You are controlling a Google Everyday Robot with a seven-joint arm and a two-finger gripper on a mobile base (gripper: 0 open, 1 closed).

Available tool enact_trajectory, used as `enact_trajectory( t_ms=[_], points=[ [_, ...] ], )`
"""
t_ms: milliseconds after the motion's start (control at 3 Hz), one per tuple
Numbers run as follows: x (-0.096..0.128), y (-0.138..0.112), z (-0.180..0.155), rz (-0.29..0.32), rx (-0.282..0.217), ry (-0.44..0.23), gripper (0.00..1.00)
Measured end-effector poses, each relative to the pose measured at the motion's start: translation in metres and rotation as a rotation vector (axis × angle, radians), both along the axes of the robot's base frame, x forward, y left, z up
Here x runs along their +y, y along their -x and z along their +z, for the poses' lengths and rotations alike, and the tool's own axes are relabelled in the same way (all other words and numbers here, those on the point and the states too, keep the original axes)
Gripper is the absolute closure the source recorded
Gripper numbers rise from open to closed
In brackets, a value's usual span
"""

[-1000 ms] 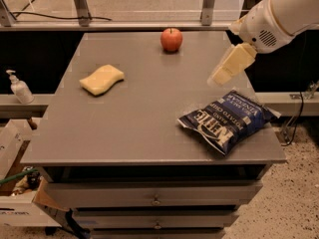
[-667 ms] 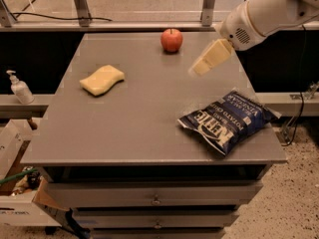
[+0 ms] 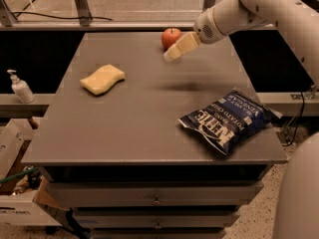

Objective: Move apple near sponge

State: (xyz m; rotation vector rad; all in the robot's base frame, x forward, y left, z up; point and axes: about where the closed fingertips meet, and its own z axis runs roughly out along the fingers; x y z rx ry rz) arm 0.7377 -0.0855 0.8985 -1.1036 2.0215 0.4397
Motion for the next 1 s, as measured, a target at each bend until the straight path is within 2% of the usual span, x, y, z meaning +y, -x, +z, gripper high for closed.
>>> enact_trajectory(
  t_ms=[333, 667, 1000],
  points=[
    [0.019, -0.073, -0.017, -0.05, -0.014, -0.082, 0.0],
    [0.023, -0.105, -0.025, -0.065, -0.038, -0.117, 0.0],
    [0.03, -0.121, -0.034, -0.058, -0.042, -0.111, 0.0]
  ],
)
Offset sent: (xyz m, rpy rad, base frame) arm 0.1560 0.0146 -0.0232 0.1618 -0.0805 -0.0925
